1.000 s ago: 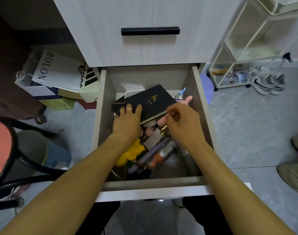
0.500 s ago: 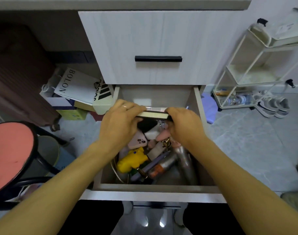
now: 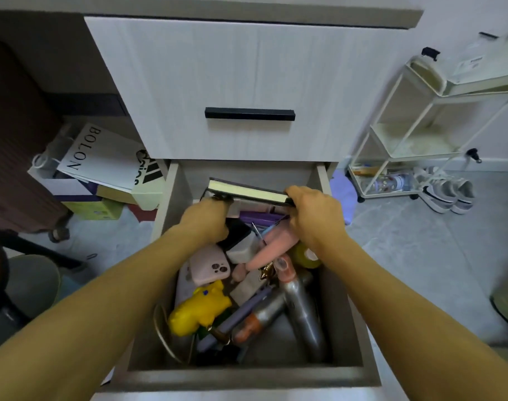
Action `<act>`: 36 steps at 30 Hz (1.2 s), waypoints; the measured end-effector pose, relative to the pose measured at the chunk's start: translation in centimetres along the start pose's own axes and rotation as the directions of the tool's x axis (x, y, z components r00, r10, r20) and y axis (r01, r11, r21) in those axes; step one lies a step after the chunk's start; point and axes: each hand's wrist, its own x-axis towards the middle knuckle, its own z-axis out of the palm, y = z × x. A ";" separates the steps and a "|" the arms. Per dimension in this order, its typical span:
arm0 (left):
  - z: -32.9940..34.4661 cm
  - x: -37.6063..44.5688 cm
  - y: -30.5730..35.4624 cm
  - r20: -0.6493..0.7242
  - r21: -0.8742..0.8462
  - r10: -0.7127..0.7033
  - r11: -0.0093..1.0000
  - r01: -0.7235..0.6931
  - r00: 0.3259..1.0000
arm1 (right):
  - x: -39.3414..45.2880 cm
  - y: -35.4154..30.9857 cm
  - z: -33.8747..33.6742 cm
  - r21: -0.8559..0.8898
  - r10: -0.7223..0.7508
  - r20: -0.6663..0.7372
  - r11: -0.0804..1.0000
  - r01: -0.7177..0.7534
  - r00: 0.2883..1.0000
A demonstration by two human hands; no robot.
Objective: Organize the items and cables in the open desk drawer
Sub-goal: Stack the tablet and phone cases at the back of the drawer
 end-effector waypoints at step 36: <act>-0.1 -5.9 -1.7 0.061 0.001 0.028 1.000 -0.028 0.998 | -5.2 -1.7 0.2 0.261 0.059 0.199 0.959 -0.110 0.978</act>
